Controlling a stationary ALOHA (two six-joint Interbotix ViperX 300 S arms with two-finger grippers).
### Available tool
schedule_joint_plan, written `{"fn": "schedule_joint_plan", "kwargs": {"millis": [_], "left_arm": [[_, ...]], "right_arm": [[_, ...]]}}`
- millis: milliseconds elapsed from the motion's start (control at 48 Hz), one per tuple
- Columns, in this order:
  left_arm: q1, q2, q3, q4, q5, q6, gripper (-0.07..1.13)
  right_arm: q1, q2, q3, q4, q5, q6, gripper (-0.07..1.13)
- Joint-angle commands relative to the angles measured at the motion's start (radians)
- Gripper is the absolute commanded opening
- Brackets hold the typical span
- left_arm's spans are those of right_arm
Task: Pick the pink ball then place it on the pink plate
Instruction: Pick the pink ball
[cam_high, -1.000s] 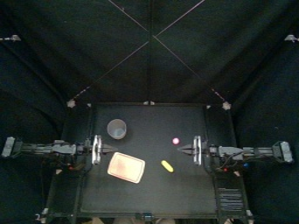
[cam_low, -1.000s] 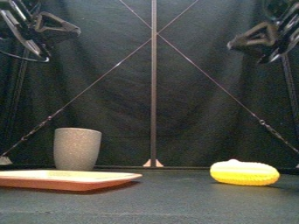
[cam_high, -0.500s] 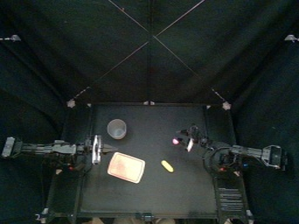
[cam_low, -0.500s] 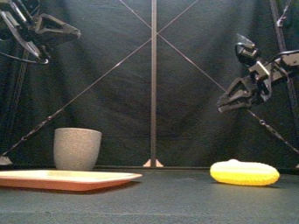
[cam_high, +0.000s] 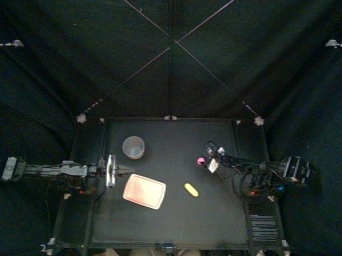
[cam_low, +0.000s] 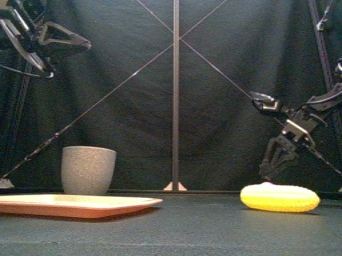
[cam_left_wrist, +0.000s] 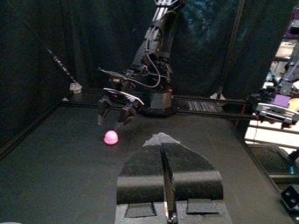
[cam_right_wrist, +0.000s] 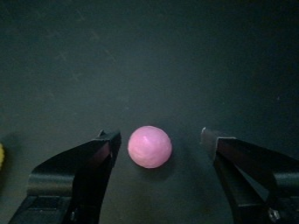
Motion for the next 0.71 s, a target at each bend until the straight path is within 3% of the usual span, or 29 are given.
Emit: {"fn": "schedule_joint_plan", "kwargs": {"millis": [21,354,708], "left_arm": [[0.009,0.005,-0.011,-0.008,-0.011,0.0,0.03],[0.015,0.005,0.003,-0.017,-0.011,0.0,0.03],[0.025,0.005,0.02,-0.023,-0.014,0.0,0.03]], "right_arm": [[-0.018,0.049,-0.035,-0.008,-0.002,0.002,1.06],[-0.003,0.163,-0.077,-0.003,0.044,0.006,1.02],[0.035,0.137,-0.107,0.014,0.069,0.006,0.78]]}}
